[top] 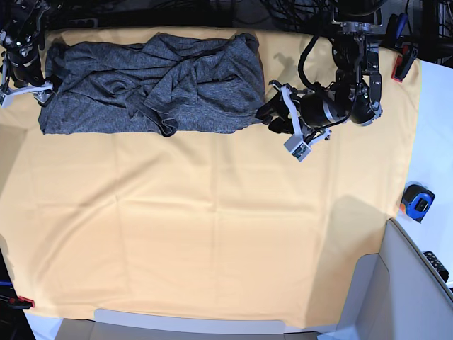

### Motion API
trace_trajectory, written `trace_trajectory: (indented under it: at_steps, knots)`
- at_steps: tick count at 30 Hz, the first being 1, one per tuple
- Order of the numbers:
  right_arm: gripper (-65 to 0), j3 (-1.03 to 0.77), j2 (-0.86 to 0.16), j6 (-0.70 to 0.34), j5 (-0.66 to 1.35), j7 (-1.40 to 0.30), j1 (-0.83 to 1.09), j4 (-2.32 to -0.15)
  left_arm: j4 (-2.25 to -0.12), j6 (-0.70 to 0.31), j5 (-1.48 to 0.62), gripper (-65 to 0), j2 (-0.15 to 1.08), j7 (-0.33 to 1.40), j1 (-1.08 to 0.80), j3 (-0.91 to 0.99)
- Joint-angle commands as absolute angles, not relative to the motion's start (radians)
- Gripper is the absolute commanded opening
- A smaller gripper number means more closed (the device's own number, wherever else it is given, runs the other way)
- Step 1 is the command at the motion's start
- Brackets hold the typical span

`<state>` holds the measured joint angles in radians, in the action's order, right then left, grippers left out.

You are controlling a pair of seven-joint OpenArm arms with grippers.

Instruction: Fold the T-shirt properly

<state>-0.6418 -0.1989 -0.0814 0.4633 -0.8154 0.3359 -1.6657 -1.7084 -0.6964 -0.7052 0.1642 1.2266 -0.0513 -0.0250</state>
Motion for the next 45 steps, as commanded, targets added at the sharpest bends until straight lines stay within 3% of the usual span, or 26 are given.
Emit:
trace_trajectory:
  at_steps: [1, 23, 26, 30, 45]
  knots:
    - [-14.6, -0.636, -0.202, -0.091, 0.493, -0.858, 0.341, -1.666, -1.698, -0.698, -0.725, -41.0, 0.157, 1.208, -0.035, -0.021]
    - [-14.6, -0.634, -0.202, -0.091, 0.493, -0.858, 0.343, -1.666, -1.541, -0.698, -0.725, -41.2, 0.15, 1.155, 0.005, -0.062]
    - [-14.6, -0.634, -0.202, -0.091, 0.493, -0.858, 0.343, -1.666, -1.541, -0.698, -0.725, -46.3, 0.15, 1.155, 0.005, -0.071]
    - [-14.6, -0.634, -0.202, -0.091, 0.493, -0.858, 0.343, -1.666, -1.541, -0.698, -0.725, -64.0, 0.15, 1.155, 0.005, -0.068]
    - [-14.6, -0.634, -0.202, -0.091, 0.493, -0.858, 0.343, -1.666, -1.906, -0.698, -0.728, -64.7, 0.15, 1.168, -0.09, -0.036]
